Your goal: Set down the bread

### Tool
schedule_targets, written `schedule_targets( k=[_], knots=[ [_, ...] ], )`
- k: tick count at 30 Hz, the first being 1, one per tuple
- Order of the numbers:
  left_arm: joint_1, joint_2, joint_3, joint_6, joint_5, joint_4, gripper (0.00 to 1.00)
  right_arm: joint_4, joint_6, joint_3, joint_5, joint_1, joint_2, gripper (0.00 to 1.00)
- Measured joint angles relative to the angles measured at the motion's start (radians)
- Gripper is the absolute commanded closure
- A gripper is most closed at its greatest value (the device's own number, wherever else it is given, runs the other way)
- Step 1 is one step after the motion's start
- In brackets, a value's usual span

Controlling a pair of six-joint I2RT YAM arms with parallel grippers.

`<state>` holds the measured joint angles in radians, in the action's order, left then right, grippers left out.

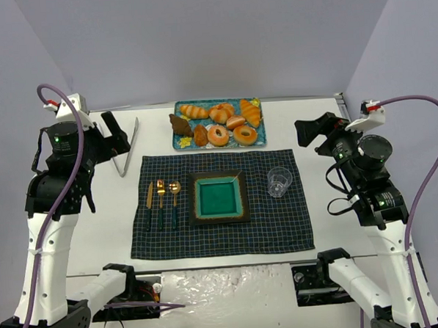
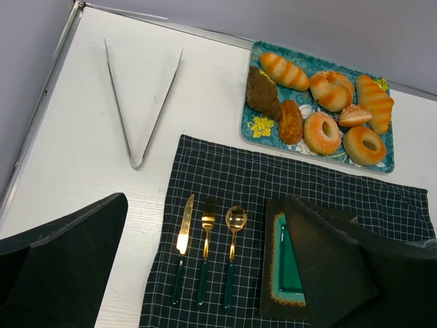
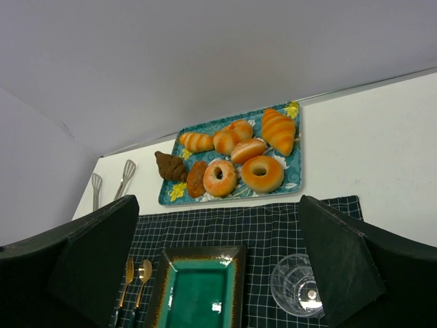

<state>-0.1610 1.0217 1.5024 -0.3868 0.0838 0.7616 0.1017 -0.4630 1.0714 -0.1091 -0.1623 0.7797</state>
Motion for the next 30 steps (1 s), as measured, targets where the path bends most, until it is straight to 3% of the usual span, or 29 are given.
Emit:
schedule_targets(
  k=[7,16,26,30],
  knots=[
    [0.011,0.060,0.000,0.000,0.091,-0.010,0.03,0.000,0.004,-0.006,-0.005,0.000,-0.009,0.00],
    [0.082,0.395,0.014,0.021,0.141,-0.150,0.03,-0.001,-0.004,-0.018,-0.026,0.000,-0.001,0.00],
    [0.339,0.625,-0.050,0.020,-0.083,-0.337,0.03,-0.002,-0.005,-0.017,-0.051,0.000,0.007,0.00],
    [0.391,0.738,-0.027,0.020,-0.177,-0.365,0.03,-0.002,-0.007,-0.011,-0.065,0.000,0.035,0.00]
  ],
)
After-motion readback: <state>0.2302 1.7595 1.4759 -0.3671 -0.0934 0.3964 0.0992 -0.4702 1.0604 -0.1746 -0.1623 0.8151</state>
